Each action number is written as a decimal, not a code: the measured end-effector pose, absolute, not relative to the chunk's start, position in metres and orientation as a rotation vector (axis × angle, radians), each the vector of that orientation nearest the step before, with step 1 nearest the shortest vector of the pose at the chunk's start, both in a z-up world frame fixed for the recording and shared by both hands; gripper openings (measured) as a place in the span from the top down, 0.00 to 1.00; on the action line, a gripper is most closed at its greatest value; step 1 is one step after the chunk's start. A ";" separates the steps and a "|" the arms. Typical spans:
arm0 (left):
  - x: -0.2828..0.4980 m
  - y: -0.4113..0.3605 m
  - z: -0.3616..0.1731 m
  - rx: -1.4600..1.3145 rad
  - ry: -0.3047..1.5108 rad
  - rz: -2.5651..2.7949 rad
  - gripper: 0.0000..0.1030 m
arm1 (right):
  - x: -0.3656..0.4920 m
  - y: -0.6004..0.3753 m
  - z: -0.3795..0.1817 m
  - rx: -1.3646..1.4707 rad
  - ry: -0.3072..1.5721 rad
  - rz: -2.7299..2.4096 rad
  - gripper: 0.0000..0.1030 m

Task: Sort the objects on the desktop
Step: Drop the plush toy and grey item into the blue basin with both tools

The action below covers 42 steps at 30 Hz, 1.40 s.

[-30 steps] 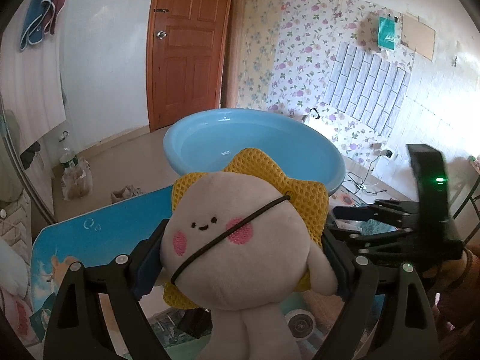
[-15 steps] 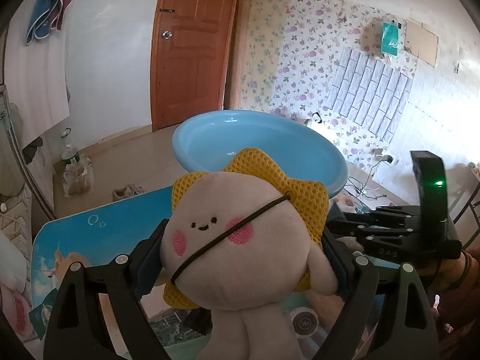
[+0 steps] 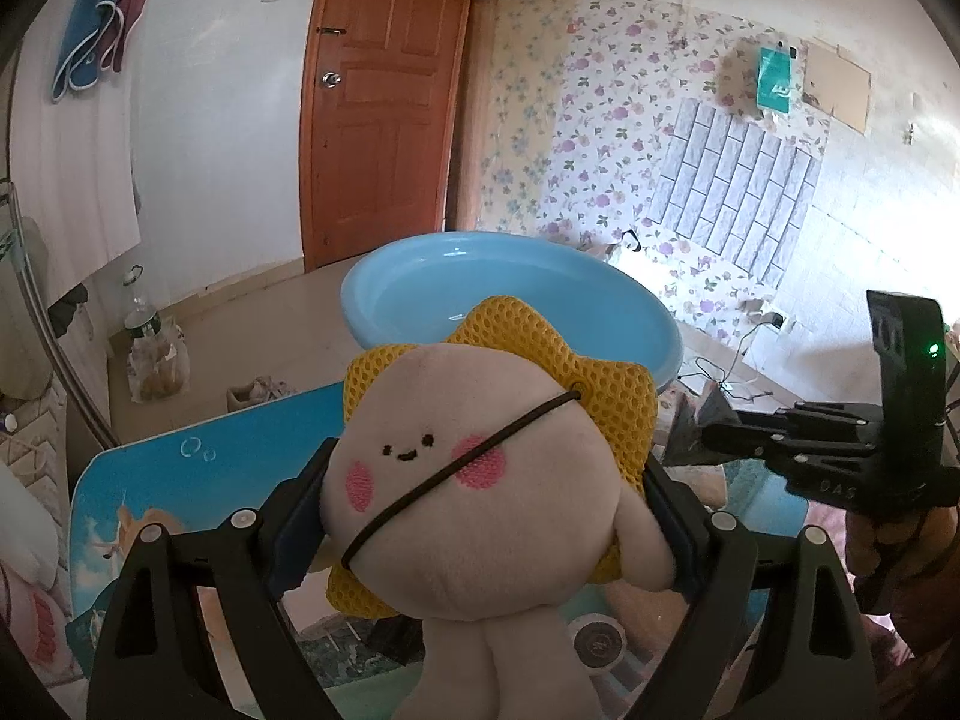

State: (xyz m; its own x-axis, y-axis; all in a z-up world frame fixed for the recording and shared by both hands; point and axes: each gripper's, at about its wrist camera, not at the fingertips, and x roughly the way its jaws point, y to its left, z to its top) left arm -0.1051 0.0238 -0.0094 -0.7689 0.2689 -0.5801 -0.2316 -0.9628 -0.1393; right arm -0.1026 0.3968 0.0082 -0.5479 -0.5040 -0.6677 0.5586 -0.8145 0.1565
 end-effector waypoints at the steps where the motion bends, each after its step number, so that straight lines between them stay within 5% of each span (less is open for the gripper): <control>1: -0.104 0.024 -0.009 -0.905 -0.085 2.727 0.13 | -0.101 0.400 0.011 0.966 0.094 -2.339 0.84; 42: -0.149 0.035 0.001 -0.900 -0.055 2.699 0.13 | -0.134 0.375 0.055 0.764 0.017 -2.335 0.85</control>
State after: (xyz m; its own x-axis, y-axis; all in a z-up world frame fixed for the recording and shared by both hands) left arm -0.1492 0.0355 0.0008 -0.7605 0.2887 -0.5816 -0.2649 -0.9557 -0.1281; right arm -0.1339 0.3750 0.0552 -0.6027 -0.5977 -0.5287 0.6051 -0.7742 0.1854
